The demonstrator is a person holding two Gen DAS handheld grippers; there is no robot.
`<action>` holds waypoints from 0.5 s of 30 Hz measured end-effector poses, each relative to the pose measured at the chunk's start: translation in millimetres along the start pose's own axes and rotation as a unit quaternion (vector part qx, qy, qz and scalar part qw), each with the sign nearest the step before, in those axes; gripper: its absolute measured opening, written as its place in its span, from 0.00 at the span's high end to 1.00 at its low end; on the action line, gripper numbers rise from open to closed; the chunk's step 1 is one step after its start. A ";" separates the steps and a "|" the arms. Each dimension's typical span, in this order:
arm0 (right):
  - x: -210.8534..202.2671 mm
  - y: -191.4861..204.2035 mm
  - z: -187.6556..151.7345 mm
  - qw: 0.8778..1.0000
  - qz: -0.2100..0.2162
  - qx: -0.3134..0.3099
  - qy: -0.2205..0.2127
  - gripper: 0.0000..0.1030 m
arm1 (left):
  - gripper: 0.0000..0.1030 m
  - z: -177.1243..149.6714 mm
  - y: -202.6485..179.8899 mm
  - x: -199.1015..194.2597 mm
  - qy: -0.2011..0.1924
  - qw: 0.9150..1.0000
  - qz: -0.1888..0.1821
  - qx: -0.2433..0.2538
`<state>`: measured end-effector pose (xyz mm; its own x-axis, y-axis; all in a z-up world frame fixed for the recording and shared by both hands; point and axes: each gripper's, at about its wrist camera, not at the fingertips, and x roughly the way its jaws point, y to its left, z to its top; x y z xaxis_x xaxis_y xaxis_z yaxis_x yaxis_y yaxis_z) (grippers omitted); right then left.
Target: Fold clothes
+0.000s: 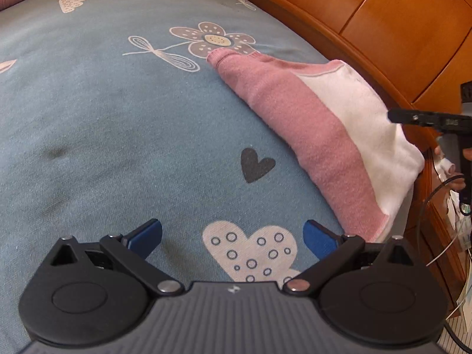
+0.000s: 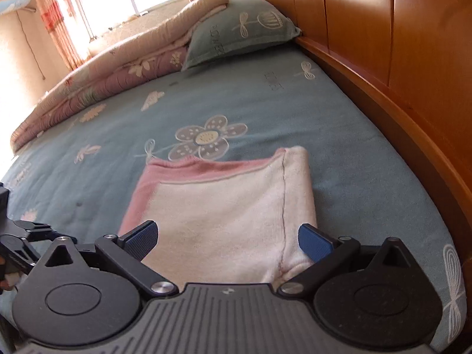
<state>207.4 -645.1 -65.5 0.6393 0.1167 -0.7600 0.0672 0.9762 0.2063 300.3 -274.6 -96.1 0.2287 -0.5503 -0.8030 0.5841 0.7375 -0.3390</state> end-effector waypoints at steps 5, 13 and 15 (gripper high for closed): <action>-15.5 -7.9 -27.0 0.999 -0.008 0.048 -0.012 0.00 | 0.01 -20.8 1.6 -17.1 -0.010 1.000 0.012 0.007; -67.0 22.3 -52.3 0.994 0.076 0.048 -0.058 0.00 | 0.01 -45.2 1.9 -35.2 -0.021 0.999 0.041 0.021; -51.0 20.8 -60.6 0.998 0.044 0.043 -0.024 0.00 | 0.01 -51.1 2.5 -38.8 -0.022 0.999 0.037 0.013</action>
<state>129.8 -619.7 -59.8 0.6815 0.1902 -0.7067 0.0735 0.9430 0.3247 253.1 -231.4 -90.7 0.3058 -0.5119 -0.8028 0.5838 0.7668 -0.2666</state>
